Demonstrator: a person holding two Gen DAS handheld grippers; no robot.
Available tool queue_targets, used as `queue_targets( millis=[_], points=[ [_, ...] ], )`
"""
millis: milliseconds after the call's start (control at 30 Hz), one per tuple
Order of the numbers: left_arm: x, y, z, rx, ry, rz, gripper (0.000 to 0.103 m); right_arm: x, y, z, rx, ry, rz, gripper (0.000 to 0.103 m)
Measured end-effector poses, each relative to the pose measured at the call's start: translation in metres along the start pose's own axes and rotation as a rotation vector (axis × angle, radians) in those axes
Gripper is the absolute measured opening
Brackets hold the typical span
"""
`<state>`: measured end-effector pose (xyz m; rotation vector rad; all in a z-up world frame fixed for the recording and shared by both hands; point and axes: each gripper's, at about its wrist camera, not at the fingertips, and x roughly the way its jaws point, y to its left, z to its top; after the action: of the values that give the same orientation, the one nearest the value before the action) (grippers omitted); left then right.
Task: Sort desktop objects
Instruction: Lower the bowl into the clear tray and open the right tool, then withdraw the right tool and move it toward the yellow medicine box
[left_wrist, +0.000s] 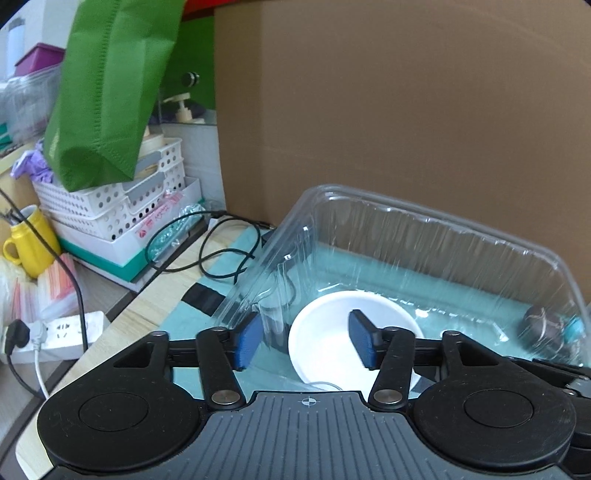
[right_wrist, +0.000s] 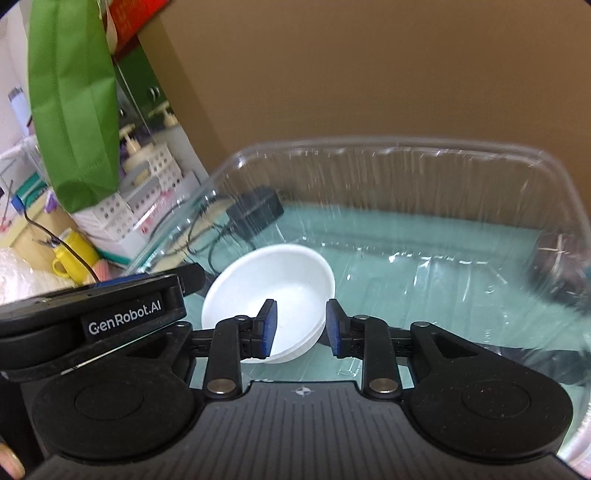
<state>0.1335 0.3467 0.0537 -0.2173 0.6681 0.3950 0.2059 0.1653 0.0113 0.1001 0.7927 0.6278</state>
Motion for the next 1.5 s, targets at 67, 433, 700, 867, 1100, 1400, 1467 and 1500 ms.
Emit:
queue_targets(
  millis=[67,433,700,867,1100,1400,1467,1500],
  points=[
    [-0.008,-0.001,-0.001,-0.008,-0.012,-0.002,0.07,-0.009,-0.004,-0.002,-0.002,-0.025,-0.005,0.041],
    [-0.072,-0.032,-0.019,0.034,-0.137,-0.031,0.078,-0.093,-0.036,-0.02,0.003,-0.223,-0.035,0.055],
    [-0.118,-0.09,-0.065,0.114,-0.191,-0.137,0.091,-0.171,-0.085,-0.065,0.048,-0.313,-0.135,0.061],
    [-0.13,-0.128,-0.098,0.123,-0.142,-0.224,0.092,-0.211,-0.118,-0.094,0.087,-0.346,-0.211,0.062],
    [-0.134,-0.174,-0.142,0.126,-0.071,-0.287,0.092,-0.254,-0.156,-0.138,0.139,-0.367,-0.272,0.068],
    [-0.157,-0.266,-0.205,0.307,-0.144,-0.396,0.1,-0.314,-0.22,-0.203,0.195,-0.394,-0.414,0.07],
    [-0.162,-0.287,-0.22,0.358,-0.158,-0.419,0.1,-0.325,-0.239,-0.217,0.223,-0.391,-0.445,0.07],
    [-0.163,-0.3,-0.227,0.382,-0.164,-0.427,0.1,-0.33,-0.248,-0.224,0.245,-0.391,-0.463,0.07]
  ],
)
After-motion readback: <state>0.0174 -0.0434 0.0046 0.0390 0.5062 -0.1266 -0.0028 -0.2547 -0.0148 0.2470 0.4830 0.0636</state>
